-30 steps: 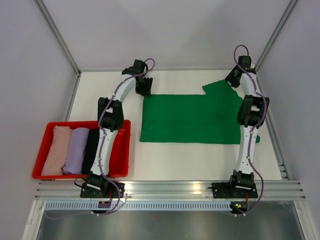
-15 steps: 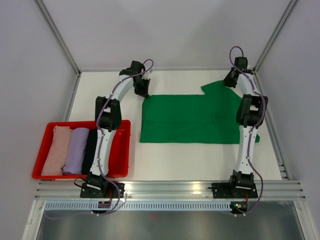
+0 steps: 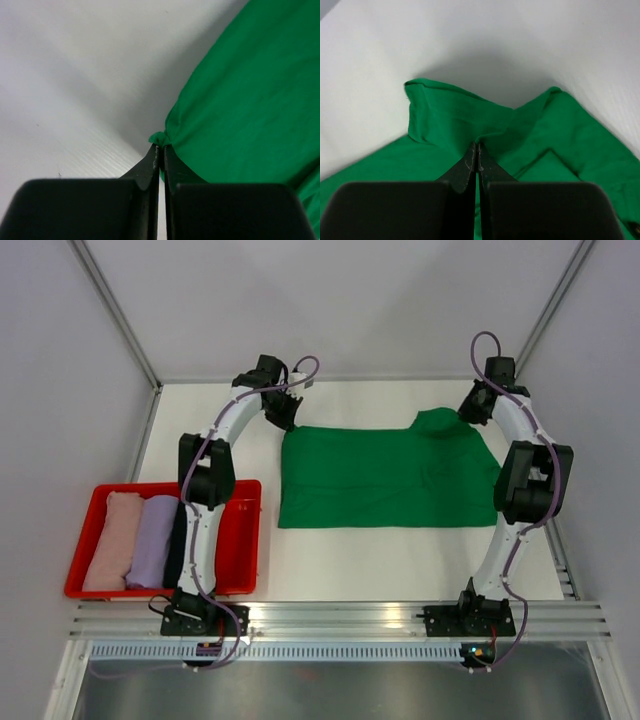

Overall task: Roll the t-shirts
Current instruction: Fold the tshirt

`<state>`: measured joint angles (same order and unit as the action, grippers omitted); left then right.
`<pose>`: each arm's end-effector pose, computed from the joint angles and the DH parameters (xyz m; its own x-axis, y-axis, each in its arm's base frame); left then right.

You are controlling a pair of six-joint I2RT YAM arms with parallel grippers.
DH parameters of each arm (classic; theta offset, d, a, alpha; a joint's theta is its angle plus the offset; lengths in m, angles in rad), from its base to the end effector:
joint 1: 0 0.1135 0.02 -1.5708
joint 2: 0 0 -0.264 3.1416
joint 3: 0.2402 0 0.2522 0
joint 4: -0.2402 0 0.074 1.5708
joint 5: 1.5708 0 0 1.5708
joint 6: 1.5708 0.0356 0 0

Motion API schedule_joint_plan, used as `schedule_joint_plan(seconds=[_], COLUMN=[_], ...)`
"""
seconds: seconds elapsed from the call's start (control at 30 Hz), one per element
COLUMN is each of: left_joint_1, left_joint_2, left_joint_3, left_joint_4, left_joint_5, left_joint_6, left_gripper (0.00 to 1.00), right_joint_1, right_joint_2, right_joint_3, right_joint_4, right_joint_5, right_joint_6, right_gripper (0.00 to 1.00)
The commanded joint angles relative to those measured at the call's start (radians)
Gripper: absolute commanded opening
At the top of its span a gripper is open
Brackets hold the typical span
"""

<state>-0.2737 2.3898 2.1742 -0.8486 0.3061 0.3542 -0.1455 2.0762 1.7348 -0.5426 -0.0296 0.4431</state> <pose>0.4952 -0.1502 0.2056 -0.6514 0.5264 -0.5465 0.6658 0.7420 -0.0789 0.4634 -0.0668 0.2343 -0.6370 0.5265 -0.5630 0.4422 0.8479 0.2925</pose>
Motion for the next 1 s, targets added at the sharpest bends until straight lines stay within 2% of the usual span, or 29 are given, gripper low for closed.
schedule_joint_plan(seconds=[0.0,0.23,0.47,0.7,0.97], left_joint_1=[-0.019,-0.022,-0.024,-0.032,-0.062], left_joint_2=[-0.113,-0.256,-0.313,-0.363,-0.419], left_joint_3=[-0.063,-0.264,-0.366,-0.464,-0.564], left_joint_4=[0.02,0.022,0.02,0.022,0.031], left_joint_5=[0.042,0.036,0.044,0.071,0.05], left_joint_6=[0.141,0.319,0.433,0.512,0.562], left_gripper=[0.02,0.02,0.02,0.02,0.02], right_joint_1=[-0.019,-0.06,-0.101,-0.118,-0.118], right_joint_2=[-0.114,-0.3,-0.468,-0.472,-0.467], right_joint_3=[-0.096,-0.308,-0.483,-0.589,-0.615], right_joint_4=[0.02,-0.068,-0.103,-0.08,-0.089], right_joint_5=[0.02,0.08,0.141,0.146,0.192], right_joint_6=[-0.044,-0.101,-0.136,-0.119,-0.132], right_gripper=[0.0,0.0,0.0,0.01,0.0])
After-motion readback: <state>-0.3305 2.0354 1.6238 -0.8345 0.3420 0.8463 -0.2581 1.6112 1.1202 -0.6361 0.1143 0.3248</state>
